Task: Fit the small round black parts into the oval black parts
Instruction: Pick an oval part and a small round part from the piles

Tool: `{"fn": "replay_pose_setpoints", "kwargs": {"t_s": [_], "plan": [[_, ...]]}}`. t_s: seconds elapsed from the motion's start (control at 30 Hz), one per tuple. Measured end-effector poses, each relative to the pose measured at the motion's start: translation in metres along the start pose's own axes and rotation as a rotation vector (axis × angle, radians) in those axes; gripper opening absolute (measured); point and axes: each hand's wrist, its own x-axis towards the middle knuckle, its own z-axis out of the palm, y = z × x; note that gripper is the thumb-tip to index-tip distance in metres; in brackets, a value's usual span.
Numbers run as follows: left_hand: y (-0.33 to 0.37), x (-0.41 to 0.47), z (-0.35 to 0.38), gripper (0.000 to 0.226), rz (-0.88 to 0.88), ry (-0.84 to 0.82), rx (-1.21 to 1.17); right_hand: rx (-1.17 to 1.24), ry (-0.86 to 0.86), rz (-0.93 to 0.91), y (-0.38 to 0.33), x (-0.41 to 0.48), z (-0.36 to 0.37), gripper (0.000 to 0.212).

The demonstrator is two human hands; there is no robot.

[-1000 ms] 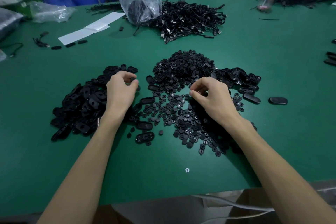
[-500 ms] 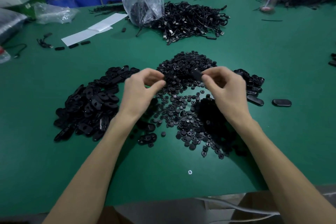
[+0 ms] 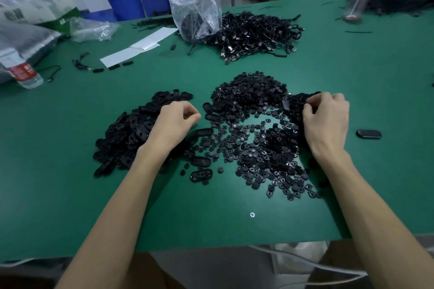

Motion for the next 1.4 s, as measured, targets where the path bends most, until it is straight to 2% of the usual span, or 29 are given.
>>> {"fn": "replay_pose_setpoints", "kwargs": {"t_s": [0.07,0.2,0.33,0.43,0.53,0.63,0.73,0.83,0.93,1.0,1.07,1.17,1.3,1.4], "plan": [[-0.003,-0.007,-0.006,0.017,0.030,-0.087,0.151,0.000,0.015,-0.025,-0.001,-0.001,0.001,0.021],[-0.010,-0.020,-0.010,0.037,-0.031,-0.094,0.424,-0.028,0.038,-0.105,-0.003,-0.002,0.005,0.024],[-0.004,-0.029,-0.009,0.019,-0.055,-0.109,0.356,-0.094,0.020,-0.218,-0.007,-0.003,0.006,0.025],[0.002,-0.034,-0.006,0.021,-0.036,-0.099,0.286,-0.112,-0.009,-0.315,-0.012,-0.005,0.003,0.023],[0.007,-0.047,0.001,0.018,0.014,-0.019,0.016,-0.098,-0.091,-0.386,-0.018,-0.011,-0.002,0.020],[0.021,-0.059,0.009,0.014,0.092,0.085,-0.270,-0.053,-0.267,-0.463,-0.024,-0.024,-0.009,0.020],[0.044,-0.062,0.026,0.009,0.080,0.023,-0.631,-0.022,-0.427,-0.488,-0.029,-0.044,-0.019,0.024],[0.058,-0.064,0.045,0.003,-0.014,-0.073,-0.933,-0.032,-0.440,-0.479,-0.027,-0.060,-0.031,0.033],[0.063,-0.066,0.059,0.015,-0.099,-0.126,-1.117,-0.063,-0.452,-0.480,-0.017,-0.067,-0.044,0.042],[0.064,-0.068,0.064,0.020,-0.127,-0.145,-1.175,-0.093,-0.526,-0.472,-0.010,-0.071,-0.049,0.046],[0.063,-0.069,0.067,0.021,-0.146,-0.140,-1.192,-0.038,-0.578,-0.444,-0.005,-0.075,-0.050,0.041],[0.064,-0.071,0.067,0.026,-0.158,-0.113,-1.151,0.091,-0.520,-0.406,-0.001,-0.081,-0.049,0.026],[0.069,-0.076,0.071,0.028,-0.131,-0.031,-0.910,0.124,-0.474,-0.434,-0.002,-0.083,-0.047,0.013],[0.075,-0.081,0.075,0.017,-0.009,0.043,-0.699,0.156,-0.412,-0.437,-0.002,-0.083,-0.047,0.010]]}}
